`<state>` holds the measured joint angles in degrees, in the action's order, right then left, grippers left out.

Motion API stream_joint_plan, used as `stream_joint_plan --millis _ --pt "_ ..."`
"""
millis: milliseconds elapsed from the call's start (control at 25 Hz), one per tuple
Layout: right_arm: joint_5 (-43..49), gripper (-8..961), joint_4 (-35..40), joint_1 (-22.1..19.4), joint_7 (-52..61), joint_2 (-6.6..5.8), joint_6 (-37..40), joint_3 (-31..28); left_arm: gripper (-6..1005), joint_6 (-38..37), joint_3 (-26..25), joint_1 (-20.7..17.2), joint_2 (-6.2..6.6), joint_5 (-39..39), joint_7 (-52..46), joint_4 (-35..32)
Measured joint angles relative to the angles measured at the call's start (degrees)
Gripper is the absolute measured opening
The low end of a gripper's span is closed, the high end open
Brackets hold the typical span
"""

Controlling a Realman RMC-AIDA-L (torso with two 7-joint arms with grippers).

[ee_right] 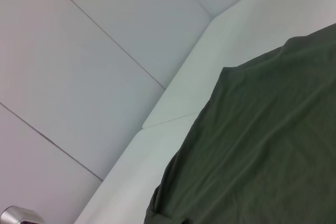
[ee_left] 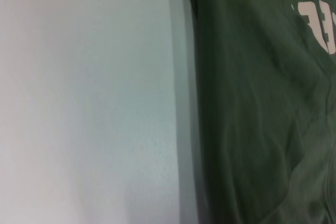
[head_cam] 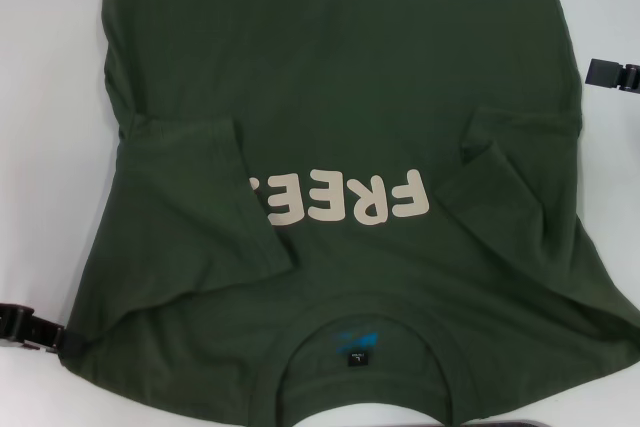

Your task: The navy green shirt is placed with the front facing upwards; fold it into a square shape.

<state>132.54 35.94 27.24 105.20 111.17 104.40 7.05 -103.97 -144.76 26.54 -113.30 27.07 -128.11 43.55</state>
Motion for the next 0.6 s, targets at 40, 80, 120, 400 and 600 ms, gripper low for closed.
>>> stream_joint_plan --millis 40,80,120,400,600 --pt "0.0 598 0.0 0.0 0.0 0.0 0.0 0.0 157 0.0 0.1 0.1 0.0 0.0 -0.1 0.0" --pt "0.0 598 0.0 0.1 0.0 0.0 0.1 0.0 156 0.0 0.2 0.1 0.01 0.0 -0.2 0.1" --pt "0.0 598 0.0 0.1 0.1 0.0 0.1 0.0 154 -0.1 0.2 0.2 0.01 0.0 -0.1 0.1" --pt "0.0 597 0.1 0.2 0.2 0.0 0.1 0.0 121 -0.4 0.3 0.3 0.01 0.1 1.3 0.0" --pt "0.0 597 0.0 0.2 0.2 0.0 0.1 0.0 100 -0.6 0.3 0.4 0.03 0.1 1.3 -0.1"
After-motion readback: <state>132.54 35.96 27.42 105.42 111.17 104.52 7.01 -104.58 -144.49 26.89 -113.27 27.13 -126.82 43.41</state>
